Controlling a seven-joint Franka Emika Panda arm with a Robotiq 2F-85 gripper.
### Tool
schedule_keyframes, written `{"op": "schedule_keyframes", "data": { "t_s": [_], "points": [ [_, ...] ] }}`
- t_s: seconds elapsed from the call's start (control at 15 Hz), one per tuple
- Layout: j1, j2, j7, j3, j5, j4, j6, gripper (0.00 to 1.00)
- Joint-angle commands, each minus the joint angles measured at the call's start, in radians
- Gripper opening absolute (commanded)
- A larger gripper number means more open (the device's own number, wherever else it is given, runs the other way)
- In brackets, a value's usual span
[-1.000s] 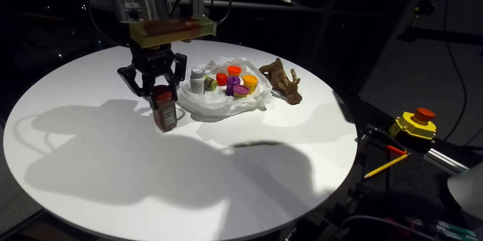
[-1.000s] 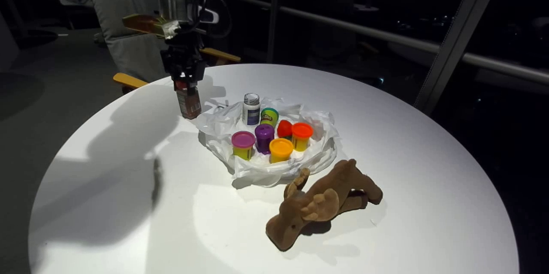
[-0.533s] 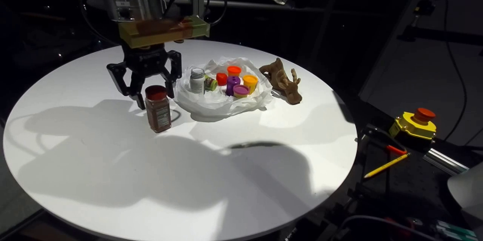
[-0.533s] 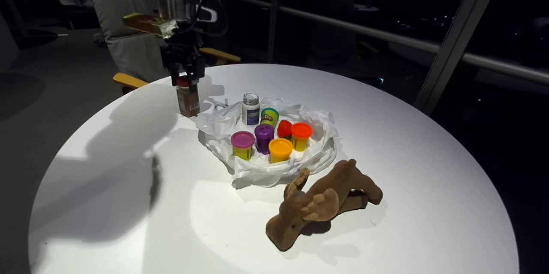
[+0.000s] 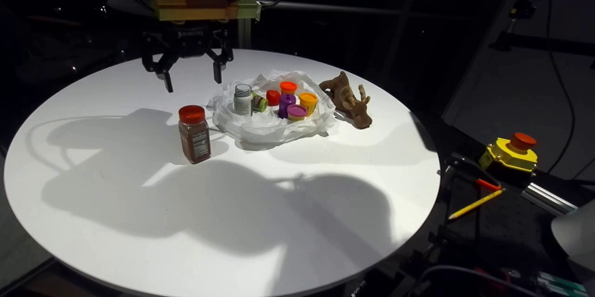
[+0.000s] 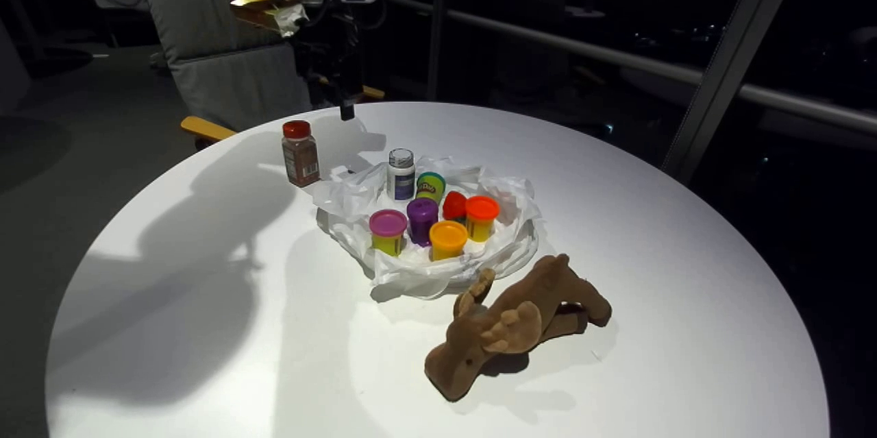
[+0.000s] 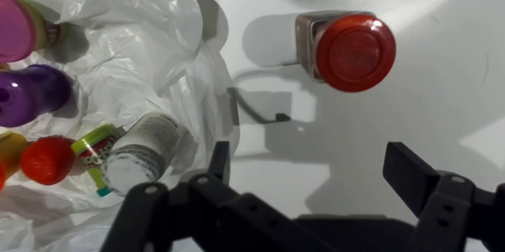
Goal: Pick up the object from the plastic and put them on the table
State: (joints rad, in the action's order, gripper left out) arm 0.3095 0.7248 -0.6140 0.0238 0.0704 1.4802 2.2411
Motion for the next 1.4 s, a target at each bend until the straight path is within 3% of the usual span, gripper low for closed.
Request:
{"op": "schedule_keyframes", "data": {
  "t_s": [0.0,0.67,1.27,1.33],
  "points": [
    [-0.021,-0.018,-0.066,0.042,-0.005,0.014,-0.002,1.0],
    [-0.036,0.098,-0.27,0.099,0.014,-0.048,-0.059,1.0],
    [-0.014,0.114,-0.441,0.128,0.075,-0.044,0.042,1.0],
    [-0.009,0.114,-0.458,0.135,0.088,-0.043,0.053,0.75]
  ]
}}
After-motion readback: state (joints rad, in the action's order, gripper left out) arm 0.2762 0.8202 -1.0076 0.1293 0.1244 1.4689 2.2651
